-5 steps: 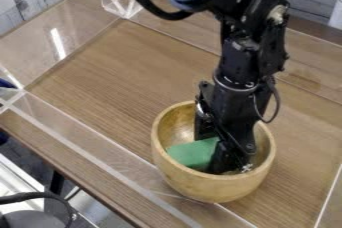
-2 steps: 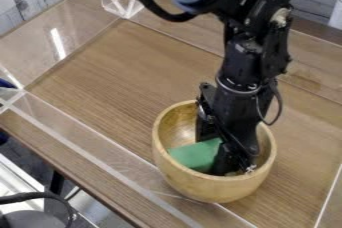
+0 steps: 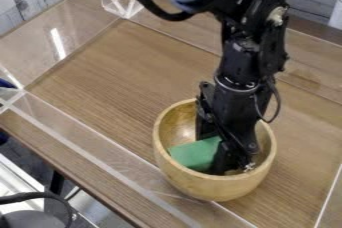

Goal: Remove the green block from inside the brown bowl and put it on the table

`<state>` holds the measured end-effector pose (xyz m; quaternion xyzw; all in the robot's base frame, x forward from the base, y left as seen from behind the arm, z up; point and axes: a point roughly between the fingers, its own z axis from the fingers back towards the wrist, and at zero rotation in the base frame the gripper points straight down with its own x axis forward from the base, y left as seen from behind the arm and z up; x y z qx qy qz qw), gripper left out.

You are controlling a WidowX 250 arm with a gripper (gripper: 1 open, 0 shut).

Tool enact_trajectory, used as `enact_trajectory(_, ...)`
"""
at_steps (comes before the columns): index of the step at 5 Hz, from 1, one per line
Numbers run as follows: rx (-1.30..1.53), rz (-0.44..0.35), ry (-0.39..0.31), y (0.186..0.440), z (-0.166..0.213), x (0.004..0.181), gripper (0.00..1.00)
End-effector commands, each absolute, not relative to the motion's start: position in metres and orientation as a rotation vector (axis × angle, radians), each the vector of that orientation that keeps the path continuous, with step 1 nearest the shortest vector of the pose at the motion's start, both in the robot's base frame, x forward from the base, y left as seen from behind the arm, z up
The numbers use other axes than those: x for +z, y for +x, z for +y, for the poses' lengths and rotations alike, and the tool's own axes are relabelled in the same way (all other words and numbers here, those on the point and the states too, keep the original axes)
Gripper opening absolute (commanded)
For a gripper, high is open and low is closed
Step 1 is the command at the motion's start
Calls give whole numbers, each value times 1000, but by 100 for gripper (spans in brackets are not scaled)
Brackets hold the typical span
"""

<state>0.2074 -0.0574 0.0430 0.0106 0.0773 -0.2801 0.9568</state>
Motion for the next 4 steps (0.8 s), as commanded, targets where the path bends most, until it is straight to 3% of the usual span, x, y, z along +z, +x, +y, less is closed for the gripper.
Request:
enact_trajectory(1,-556,117,34,217,-57,58,0)
enact_trajectory(4,-573,120,36,233,-56,79,0)
